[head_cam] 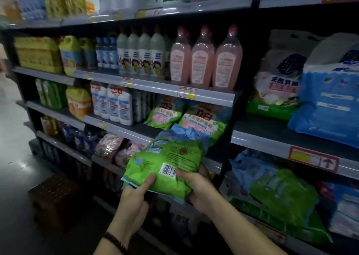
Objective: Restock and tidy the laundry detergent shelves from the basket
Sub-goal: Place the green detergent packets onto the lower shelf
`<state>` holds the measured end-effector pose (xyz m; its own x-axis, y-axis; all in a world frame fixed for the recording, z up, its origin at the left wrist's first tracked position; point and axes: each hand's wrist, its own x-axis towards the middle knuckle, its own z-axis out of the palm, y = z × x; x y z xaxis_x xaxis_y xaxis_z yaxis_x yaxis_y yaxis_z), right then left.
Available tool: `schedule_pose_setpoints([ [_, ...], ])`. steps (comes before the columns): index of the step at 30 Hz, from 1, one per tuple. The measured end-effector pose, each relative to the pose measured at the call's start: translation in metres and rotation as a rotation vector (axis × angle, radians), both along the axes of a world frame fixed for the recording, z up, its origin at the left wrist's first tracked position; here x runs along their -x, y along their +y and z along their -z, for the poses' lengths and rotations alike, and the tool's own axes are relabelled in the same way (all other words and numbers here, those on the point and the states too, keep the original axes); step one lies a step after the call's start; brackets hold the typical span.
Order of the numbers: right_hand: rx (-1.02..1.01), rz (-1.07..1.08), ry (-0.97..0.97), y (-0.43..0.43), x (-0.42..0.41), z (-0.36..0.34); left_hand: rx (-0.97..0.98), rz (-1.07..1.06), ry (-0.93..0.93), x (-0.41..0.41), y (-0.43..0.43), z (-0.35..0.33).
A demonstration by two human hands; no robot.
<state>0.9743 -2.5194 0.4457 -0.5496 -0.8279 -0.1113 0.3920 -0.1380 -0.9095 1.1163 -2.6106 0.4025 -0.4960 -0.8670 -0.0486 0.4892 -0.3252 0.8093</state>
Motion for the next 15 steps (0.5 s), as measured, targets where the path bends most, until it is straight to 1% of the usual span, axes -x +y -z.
schedule_pose_setpoints([
  [4,0.025,-0.013,0.083,-0.05,0.022,-0.007,0.013,-0.1,0.059,0.019,-0.037,-0.007],
  [7,0.033,-0.015,0.137,-0.096,0.044,-0.01,-0.064,-0.248,0.051,0.034,-0.06,-0.014],
  [9,0.029,0.015,0.189,-0.13,0.062,-0.011,-0.087,-0.415,-0.009,0.048,-0.079,-0.006],
  [10,0.03,0.022,0.223,-0.147,0.071,-0.012,-0.014,-0.508,-0.047,0.055,-0.091,0.0],
  [11,0.031,0.027,0.255,-0.165,0.079,-0.013,0.139,-0.577,-0.124,0.06,-0.101,0.008],
  [12,0.035,0.037,0.284,-0.181,0.088,-0.015,0.344,-0.6,-0.247,0.066,-0.108,0.014],
  [14,0.047,0.075,0.325,-0.214,0.105,-0.017,0.794,-0.586,-0.593,0.077,-0.128,0.024],
  [15,0.055,0.093,0.339,-0.229,0.112,-0.02,0.964,-0.568,-0.7,0.083,-0.138,0.022],
])
